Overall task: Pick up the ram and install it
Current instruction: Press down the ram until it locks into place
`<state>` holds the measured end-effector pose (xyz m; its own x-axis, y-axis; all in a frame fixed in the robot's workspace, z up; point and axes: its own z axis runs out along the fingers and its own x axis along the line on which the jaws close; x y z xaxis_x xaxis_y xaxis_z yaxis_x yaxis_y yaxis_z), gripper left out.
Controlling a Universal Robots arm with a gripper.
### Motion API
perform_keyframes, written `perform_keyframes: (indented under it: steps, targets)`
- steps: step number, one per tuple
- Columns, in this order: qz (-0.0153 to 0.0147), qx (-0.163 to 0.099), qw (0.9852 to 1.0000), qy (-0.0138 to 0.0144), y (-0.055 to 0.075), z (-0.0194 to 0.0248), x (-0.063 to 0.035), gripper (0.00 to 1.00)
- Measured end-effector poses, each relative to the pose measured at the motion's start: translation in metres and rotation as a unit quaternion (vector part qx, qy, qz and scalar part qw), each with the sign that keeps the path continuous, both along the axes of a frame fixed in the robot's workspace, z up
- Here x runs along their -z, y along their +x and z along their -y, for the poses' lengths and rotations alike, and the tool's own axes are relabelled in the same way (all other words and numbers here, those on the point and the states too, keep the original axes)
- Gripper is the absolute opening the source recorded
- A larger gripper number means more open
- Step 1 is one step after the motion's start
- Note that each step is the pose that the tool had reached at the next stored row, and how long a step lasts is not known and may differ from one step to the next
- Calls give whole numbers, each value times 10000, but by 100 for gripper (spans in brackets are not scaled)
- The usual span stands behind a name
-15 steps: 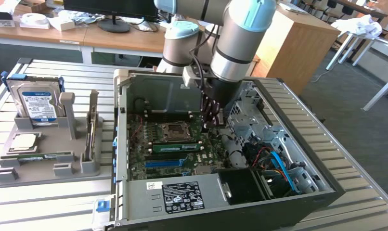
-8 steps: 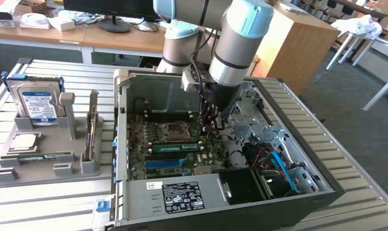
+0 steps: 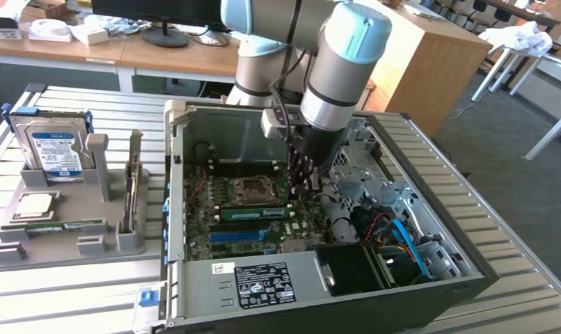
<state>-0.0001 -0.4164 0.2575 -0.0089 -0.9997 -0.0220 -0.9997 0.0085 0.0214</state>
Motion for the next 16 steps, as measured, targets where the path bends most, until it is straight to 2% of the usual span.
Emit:
perform_keyframes:
  steps: [11,16]
  targets:
    - [1,0,10000,-1,-1,0,117,10]
    - [0,0,10000,-2,-1,1,135,10]
